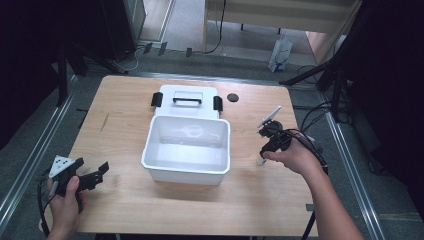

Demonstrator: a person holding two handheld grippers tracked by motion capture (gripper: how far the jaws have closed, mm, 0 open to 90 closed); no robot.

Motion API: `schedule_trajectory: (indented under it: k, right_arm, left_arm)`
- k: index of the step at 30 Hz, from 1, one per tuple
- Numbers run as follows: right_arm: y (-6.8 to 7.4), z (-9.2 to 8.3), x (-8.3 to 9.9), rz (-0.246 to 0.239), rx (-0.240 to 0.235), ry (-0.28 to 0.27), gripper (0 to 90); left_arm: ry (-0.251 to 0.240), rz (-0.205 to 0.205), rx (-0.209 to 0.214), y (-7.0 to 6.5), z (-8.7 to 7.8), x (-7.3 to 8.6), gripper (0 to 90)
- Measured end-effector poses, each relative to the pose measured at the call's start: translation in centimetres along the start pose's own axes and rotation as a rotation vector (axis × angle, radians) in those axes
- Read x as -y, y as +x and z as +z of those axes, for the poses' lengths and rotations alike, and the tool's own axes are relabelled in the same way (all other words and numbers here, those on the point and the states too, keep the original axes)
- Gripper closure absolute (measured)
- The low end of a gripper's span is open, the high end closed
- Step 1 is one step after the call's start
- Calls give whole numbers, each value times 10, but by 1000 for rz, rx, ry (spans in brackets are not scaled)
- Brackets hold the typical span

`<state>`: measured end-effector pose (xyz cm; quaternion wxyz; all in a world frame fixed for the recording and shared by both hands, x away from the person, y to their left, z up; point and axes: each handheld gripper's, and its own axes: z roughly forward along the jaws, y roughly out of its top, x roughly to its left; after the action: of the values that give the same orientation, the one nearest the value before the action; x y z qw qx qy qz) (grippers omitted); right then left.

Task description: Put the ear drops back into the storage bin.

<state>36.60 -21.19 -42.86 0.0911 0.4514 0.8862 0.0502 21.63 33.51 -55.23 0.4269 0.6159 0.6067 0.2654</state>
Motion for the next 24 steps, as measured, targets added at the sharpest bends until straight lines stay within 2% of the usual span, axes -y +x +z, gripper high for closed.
schedule_trajectory:
  k: [2, 6, 12, 14, 15, 19, 21, 22, 24]
  right_arm:
    - [-1, 2, -2, 0, 7, 4, 539]
    - [-3, 15, -8, -3, 39, 48, 535]
    - [-5, 22, -10, 17, 38, 64, 541]
    - [-7, 25, -10, 23, 29, 71, 554]
    - [-8, 27, -10, 32, 5, 70, 577]
    - [-6, 29, -10, 25, -28, 76, 643]
    - [-6, 29, -10, 18, -28, 71, 673]
    - [-7, 27, -10, 15, -27, 61, 719]
    - [-7, 25, -10, 23, -35, 48, 719]
  left_arm:
    - [0, 0, 0, 0, 0, 0, 62]
    - [-2, -3, 4, 0, 0, 0, 62]
    - [2, 2, 12, 0, 1, 0, 63]
    - [3, 2, 13, 0, 1, 0, 63]
    - [2, 3, 13, 0, 1, 0, 63]
    - [2, 2, 11, 0, 1, 0, 63]
    - [3, 2, 11, 0, 1, 0, 63]
    - [4, 2, 11, 0, 1, 0, 63]
    - [5, 3, 10, 0, 0, 0, 63]
